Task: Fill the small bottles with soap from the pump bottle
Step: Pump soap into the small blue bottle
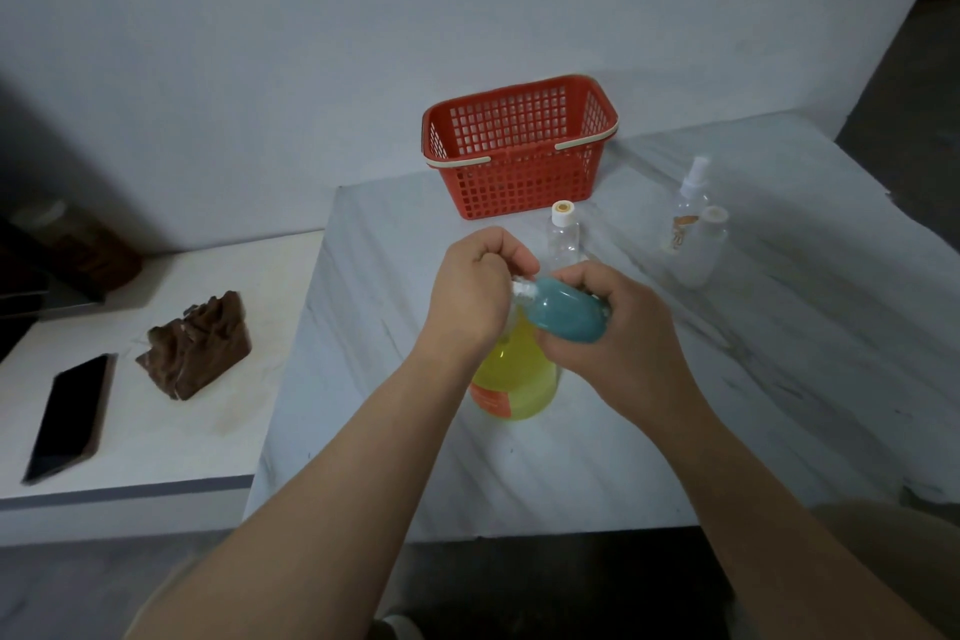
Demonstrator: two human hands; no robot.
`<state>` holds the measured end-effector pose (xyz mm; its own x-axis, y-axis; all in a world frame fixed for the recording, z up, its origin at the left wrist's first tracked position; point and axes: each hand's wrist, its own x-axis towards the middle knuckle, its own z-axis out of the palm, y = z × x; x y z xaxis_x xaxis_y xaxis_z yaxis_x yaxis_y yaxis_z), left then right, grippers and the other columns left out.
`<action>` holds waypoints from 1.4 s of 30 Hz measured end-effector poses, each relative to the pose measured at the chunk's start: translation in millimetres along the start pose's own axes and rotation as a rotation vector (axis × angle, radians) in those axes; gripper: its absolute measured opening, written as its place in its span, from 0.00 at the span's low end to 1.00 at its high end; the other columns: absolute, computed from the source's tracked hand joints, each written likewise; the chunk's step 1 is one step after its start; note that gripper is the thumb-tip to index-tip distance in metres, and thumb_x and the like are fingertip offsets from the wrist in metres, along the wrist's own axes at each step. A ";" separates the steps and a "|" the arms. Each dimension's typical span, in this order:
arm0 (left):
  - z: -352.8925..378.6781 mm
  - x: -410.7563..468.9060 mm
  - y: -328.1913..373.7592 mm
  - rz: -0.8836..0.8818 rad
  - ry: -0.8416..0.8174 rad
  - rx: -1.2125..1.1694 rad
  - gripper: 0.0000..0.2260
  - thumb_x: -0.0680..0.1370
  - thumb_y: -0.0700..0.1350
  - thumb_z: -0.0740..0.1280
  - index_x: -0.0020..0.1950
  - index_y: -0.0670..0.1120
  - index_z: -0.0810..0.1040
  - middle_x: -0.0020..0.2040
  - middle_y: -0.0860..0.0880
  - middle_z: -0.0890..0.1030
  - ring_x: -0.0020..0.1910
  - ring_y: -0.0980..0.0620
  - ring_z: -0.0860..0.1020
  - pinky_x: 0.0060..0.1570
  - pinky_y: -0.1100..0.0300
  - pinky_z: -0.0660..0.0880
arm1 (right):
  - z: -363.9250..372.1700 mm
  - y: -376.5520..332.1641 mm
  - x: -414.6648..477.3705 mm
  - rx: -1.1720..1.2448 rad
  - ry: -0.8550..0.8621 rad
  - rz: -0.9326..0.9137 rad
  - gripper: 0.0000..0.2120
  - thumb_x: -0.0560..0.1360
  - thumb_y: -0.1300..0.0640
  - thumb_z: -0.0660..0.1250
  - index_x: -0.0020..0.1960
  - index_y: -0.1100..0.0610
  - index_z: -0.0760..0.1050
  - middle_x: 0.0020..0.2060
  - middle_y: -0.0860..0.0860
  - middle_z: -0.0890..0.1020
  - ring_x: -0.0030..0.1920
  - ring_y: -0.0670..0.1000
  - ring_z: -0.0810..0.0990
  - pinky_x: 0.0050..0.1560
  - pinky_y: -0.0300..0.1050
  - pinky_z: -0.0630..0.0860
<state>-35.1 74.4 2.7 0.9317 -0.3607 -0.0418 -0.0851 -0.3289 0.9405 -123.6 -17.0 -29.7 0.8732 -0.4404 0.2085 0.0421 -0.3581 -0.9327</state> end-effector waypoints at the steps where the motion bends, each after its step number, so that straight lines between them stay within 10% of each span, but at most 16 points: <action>1: -0.2 0.1 -0.8 -0.004 0.001 0.002 0.16 0.69 0.30 0.52 0.34 0.43 0.75 0.34 0.46 0.77 0.34 0.51 0.73 0.33 0.60 0.68 | 0.1 0.0 0.0 -0.001 -0.003 0.001 0.16 0.62 0.65 0.75 0.40 0.46 0.76 0.32 0.39 0.79 0.31 0.39 0.76 0.32 0.28 0.68; 42: -3.8 -1.9 8.1 -0.086 -0.019 0.022 0.16 0.74 0.32 0.52 0.38 0.44 0.77 0.36 0.45 0.77 0.35 0.50 0.73 0.32 0.60 0.69 | -2.2 -2.3 -0.1 -0.020 -0.007 -0.025 0.15 0.63 0.63 0.76 0.41 0.47 0.76 0.31 0.41 0.79 0.32 0.40 0.75 0.32 0.30 0.69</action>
<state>-36.2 75.8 11.7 0.9291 -0.3468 -0.1287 -0.0131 -0.3786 0.9255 -124.9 -18.0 -26.9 0.8752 -0.4255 0.2301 0.0550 -0.3852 -0.9212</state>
